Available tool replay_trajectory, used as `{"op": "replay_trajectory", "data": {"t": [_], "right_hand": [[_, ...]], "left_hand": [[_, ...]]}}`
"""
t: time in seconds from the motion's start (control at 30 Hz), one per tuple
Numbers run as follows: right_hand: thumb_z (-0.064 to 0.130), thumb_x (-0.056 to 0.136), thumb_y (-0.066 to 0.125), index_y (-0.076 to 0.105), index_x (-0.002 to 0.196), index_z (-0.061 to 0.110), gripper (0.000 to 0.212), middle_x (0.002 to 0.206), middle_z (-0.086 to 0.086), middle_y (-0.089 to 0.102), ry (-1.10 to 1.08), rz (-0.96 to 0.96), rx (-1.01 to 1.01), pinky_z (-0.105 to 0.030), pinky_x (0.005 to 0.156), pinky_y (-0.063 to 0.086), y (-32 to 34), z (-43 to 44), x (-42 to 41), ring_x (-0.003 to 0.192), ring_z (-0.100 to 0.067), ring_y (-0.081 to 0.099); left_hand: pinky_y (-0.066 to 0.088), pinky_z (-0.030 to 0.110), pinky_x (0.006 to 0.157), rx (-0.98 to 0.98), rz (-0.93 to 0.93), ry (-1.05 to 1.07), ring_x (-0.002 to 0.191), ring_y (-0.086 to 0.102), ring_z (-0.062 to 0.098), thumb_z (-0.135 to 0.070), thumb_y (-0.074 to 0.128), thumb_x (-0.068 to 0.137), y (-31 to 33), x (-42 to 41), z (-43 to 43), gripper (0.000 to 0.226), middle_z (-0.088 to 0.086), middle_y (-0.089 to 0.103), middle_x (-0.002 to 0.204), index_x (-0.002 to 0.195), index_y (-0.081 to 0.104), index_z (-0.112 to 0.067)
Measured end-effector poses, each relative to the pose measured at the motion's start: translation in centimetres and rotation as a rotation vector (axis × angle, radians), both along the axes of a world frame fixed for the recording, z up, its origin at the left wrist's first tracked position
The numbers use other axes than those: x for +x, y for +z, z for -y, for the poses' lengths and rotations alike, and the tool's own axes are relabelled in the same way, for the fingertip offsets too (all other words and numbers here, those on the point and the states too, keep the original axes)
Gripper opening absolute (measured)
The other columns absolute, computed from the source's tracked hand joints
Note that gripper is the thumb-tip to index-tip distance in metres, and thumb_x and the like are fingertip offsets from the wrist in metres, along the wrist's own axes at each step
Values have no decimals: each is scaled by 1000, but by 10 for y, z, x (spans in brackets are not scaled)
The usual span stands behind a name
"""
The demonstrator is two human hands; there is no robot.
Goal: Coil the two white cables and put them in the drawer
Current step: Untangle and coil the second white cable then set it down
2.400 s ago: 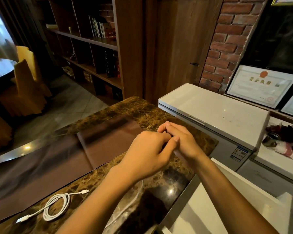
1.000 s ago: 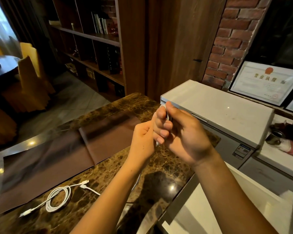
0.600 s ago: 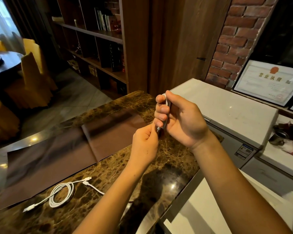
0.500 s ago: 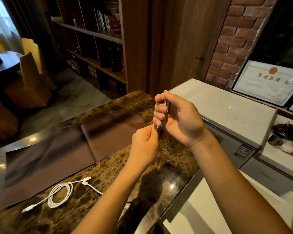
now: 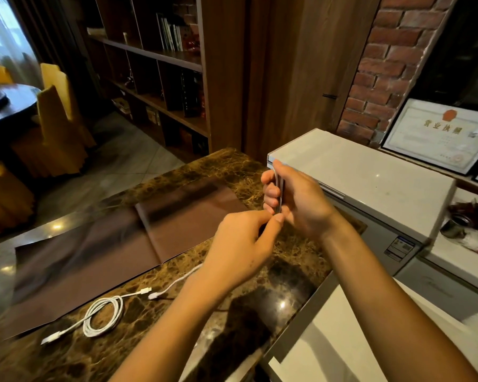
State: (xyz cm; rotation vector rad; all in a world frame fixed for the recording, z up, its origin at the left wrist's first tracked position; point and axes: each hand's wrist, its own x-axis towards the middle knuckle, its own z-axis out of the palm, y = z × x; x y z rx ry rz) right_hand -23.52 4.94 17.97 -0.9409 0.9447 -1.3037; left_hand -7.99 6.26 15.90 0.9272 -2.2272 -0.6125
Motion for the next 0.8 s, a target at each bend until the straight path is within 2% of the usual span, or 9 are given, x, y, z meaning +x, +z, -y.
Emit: {"op": "replay_trajectory", "data": {"t": [0.13, 0.2, 0.3, 0.37, 0.4, 0.47, 0.57, 0.63, 0.8], "right_hand": [[46, 105, 43, 63, 92, 11, 43, 65, 3, 50, 49, -110, 33, -21, 50, 39, -8, -9, -4, 58, -9, 45], [47, 106, 41, 68, 88, 14, 46, 67, -2, 54, 60, -191, 33, -21, 54, 45, -11, -14, -3, 62, -13, 51], [54, 103, 43, 68, 92, 8, 53, 86, -22, 53, 91, -224, 29, -32, 68, 44, -15, -20, -2, 81, -33, 51], [60, 99, 44, 65, 92, 5, 60, 83, -21, 52, 93, -171, 34, -33, 66, 45, -18, -23, 0, 75, -33, 51], [62, 97, 43, 65, 92, 5, 61, 80, -19, 52, 92, -141, 33, -32, 62, 47, -20, -25, 0, 70, -26, 53], [62, 97, 41, 64, 93, 7, 60, 72, -13, 52, 93, -100, 26, -32, 59, 46, -25, -27, 2, 63, -18, 53], [44, 102, 33, 56, 91, 8, 44, 59, -1, 53, 123, -89, 24, -31, 56, 45, -32, -34, 10, 58, -17, 49], [39, 99, 34, 55, 87, 7, 40, 59, 0, 52, 152, -63, 48, -30, 55, 44, -34, -39, 15, 59, -16, 46], [53, 100, 38, 70, 85, 12, 54, 64, -1, 49, 239, 45, 45, -30, 57, 43, -32, -48, 26, 58, -15, 43]], "left_hand": [[39, 32, 52, -37, 54, -46, 50, 48, 13, -42, 52, 102, 16, 6, 4, 40, -2, 56, 54, 63, 58, -37], [40, 31, 52, -52, 62, -46, 50, 52, 13, -44, 53, 101, 21, 6, 8, 39, -1, 62, 55, 68, 71, -31], [44, 26, 53, -73, 82, -67, 53, 59, 10, -47, 54, 100, 28, 4, 16, 43, -4, 68, 58, 70, 76, -24], [40, 17, 52, -85, 77, -84, 53, 60, 7, -48, 54, 100, 32, 3, 20, 47, -8, 67, 55, 65, 72, -24], [38, 15, 50, -95, 61, -88, 51, 59, 6, -49, 54, 101, 34, 1, 23, 48, -8, 64, 52, 62, 70, -24], [41, 20, 47, -119, 50, -83, 50, 59, 10, -52, 51, 101, 38, -2, 27, 52, -4, 63, 50, 60, 67, -24], [52, 40, 54, -119, 66, -73, 49, 60, 16, -58, 49, 99, 43, -6, 32, 57, 3, 64, 52, 55, 63, -25], [50, 42, 51, -153, 56, -52, 47, 56, 18, -60, 49, 97, 47, -9, 36, 58, 5, 60, 50, 50, 58, -26], [39, 39, 49, -162, 11, -60, 42, 41, 23, -53, 53, 98, 49, -13, 53, 69, 9, 46, 44, 50, 55, -3]]}}
